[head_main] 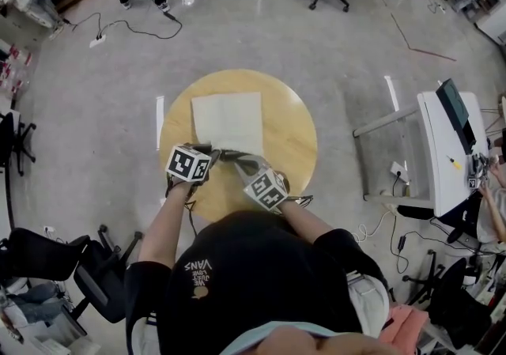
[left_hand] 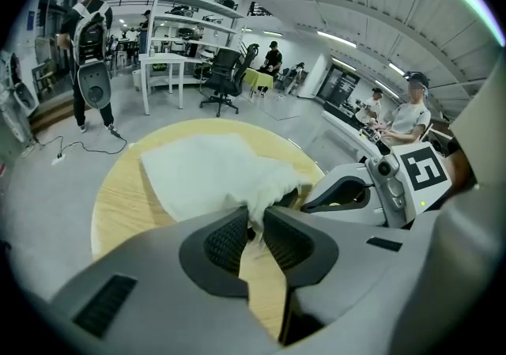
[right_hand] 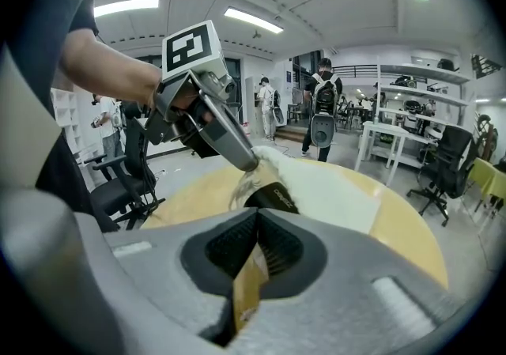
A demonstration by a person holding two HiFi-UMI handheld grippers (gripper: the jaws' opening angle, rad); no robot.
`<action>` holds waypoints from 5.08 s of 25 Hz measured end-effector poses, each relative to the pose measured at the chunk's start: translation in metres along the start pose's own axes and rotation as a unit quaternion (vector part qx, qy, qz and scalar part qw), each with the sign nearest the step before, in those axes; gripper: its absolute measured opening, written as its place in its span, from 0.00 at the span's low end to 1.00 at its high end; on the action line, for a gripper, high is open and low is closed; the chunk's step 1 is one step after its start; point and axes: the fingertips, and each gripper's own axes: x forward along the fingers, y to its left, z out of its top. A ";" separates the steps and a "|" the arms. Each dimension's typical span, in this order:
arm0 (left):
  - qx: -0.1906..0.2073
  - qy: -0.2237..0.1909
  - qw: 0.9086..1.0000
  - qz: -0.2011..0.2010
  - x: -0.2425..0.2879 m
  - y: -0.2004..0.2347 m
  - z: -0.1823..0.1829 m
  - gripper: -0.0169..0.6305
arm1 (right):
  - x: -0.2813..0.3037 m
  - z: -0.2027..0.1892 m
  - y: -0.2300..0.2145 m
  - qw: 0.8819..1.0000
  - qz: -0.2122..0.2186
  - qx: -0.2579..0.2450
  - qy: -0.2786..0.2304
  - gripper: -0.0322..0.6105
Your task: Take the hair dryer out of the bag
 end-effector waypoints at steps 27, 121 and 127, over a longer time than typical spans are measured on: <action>0.013 0.021 1.000 0.014 0.007 -0.003 0.009 0.14 | 0.017 -0.010 -0.022 0.993 0.021 -0.109 0.049 0.37; -0.026 0.020 0.999 -0.021 0.034 0.046 0.007 0.14 | 0.084 -0.063 -0.028 0.864 0.248 -0.272 0.343 0.59; -0.016 0.017 1.000 -0.012 0.030 0.045 0.006 0.14 | 0.069 -0.056 -0.014 0.873 0.269 -0.241 0.329 0.59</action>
